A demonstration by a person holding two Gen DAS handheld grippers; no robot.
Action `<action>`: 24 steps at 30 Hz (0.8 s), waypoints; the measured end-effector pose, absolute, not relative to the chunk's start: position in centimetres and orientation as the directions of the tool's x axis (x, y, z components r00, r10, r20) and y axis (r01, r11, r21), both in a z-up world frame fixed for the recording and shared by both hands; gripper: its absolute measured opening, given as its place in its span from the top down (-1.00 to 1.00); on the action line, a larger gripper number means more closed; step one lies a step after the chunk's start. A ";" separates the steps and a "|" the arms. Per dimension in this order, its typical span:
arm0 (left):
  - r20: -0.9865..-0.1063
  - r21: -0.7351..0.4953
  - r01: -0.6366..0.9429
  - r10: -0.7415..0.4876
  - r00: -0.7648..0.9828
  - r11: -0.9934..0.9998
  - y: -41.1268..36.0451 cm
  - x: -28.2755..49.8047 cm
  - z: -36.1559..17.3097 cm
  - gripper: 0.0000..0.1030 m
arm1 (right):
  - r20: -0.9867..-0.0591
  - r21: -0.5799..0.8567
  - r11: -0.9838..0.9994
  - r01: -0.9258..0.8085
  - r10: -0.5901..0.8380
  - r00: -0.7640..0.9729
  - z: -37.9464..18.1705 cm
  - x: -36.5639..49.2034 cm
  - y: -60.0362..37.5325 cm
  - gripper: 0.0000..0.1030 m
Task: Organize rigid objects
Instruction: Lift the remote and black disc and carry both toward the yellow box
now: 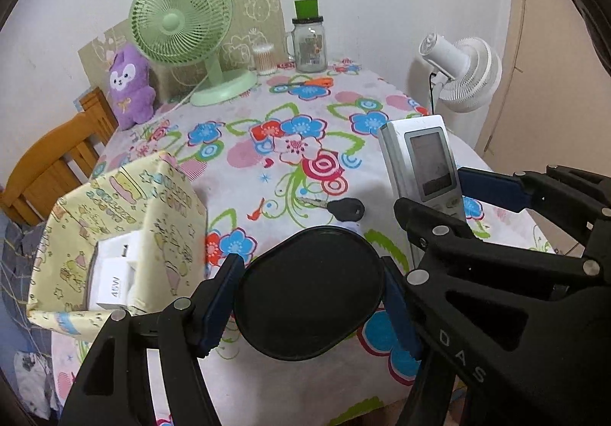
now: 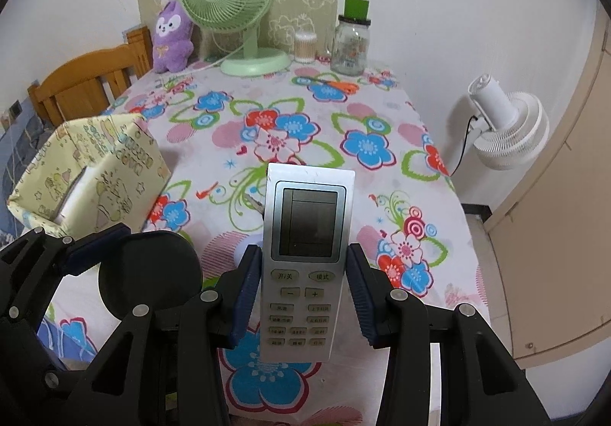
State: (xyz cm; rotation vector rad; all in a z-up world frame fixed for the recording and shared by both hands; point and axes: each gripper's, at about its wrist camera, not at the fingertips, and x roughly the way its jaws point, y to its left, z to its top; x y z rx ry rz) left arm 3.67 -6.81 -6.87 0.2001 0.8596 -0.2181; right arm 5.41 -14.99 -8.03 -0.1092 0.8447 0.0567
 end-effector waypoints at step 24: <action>-0.740 0.086 0.232 -0.094 0.666 0.969 -3.4 3.9 -2.7 -0.41 | -0.706 -0.090 0.987 -0.130 0.029 0.708 -3.5 5.6 -11.6 0.08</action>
